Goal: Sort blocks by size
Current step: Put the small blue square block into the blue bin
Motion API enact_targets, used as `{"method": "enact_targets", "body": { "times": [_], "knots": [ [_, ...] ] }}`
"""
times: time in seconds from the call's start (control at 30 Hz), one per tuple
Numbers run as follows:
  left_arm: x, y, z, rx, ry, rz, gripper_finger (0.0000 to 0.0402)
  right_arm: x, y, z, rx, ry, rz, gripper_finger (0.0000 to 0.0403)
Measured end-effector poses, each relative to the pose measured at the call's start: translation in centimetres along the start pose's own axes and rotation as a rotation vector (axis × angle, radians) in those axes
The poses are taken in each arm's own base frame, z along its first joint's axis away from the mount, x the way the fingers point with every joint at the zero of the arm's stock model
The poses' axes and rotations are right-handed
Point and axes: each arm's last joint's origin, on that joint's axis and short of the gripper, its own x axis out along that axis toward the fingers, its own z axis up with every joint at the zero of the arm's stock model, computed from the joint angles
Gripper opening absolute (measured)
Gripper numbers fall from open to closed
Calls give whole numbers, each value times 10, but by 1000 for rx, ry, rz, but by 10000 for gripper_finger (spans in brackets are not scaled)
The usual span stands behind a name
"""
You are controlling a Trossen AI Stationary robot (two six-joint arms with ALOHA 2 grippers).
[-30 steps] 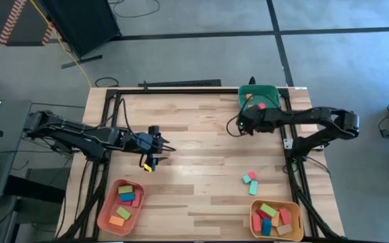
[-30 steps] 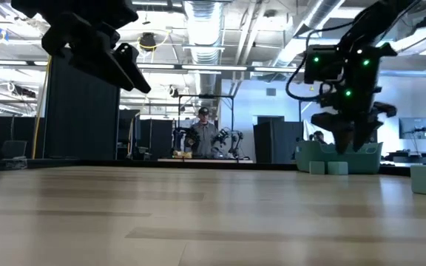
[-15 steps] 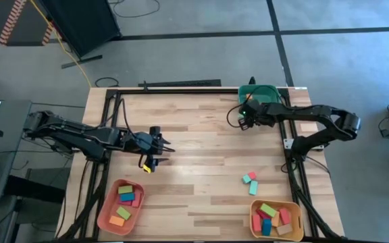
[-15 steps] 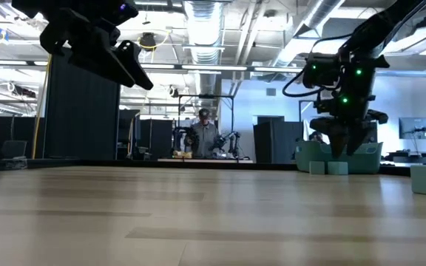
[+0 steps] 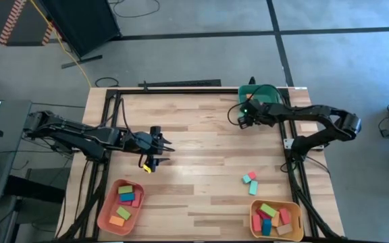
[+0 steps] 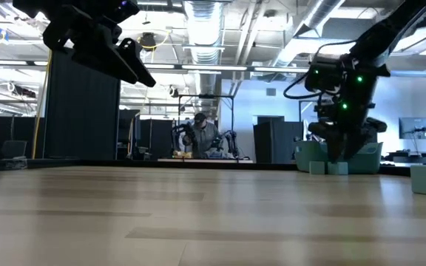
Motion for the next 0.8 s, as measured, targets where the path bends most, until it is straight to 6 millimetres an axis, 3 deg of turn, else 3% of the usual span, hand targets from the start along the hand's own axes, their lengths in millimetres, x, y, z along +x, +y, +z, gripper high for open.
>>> {"method": "enact_targets", "body": {
  "times": [0.5, 0.8],
  "knots": [
    [0, 0, 2, -1, -21, 4, 292, 12, -5, -11, -3, -26, 14, 230],
    [0, 0, 2, -6, -21, 4, 292, 12, -5, -12, -12, -22, 13, 162]
  ]
}}
